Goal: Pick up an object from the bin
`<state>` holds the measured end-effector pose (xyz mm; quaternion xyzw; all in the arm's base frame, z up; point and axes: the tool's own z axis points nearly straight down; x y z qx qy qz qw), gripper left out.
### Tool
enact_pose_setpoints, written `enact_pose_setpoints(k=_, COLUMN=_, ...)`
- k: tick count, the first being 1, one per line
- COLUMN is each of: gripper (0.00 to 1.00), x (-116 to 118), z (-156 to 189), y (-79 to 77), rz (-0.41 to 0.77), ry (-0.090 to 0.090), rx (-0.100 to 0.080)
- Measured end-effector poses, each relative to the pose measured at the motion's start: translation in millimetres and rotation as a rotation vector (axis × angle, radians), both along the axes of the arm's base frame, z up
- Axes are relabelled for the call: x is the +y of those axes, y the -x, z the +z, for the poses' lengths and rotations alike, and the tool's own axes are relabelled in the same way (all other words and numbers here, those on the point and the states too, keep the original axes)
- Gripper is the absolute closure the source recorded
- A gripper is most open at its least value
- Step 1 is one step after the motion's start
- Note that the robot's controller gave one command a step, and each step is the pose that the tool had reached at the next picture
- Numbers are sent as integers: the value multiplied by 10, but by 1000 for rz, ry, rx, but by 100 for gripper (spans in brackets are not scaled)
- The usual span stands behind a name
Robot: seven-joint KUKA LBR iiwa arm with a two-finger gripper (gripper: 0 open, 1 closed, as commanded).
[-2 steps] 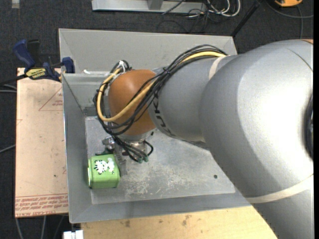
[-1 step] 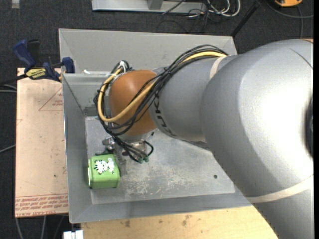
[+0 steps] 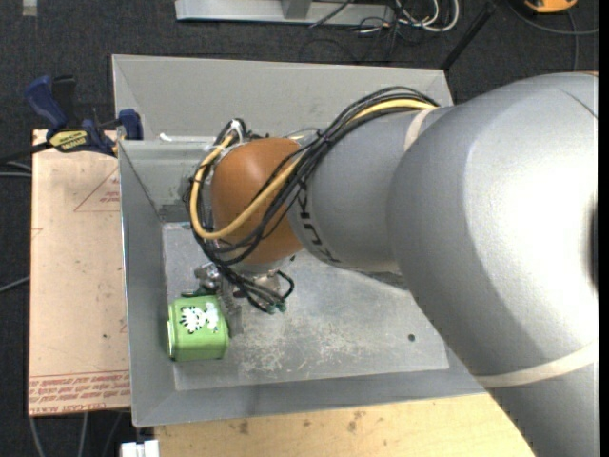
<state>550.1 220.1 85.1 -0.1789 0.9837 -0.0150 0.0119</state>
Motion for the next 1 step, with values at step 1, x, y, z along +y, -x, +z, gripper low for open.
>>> enact_pose_setpoints(k=1, gripper=100, x=67, z=97, y=-33, rz=16, ry=-6, rx=16)
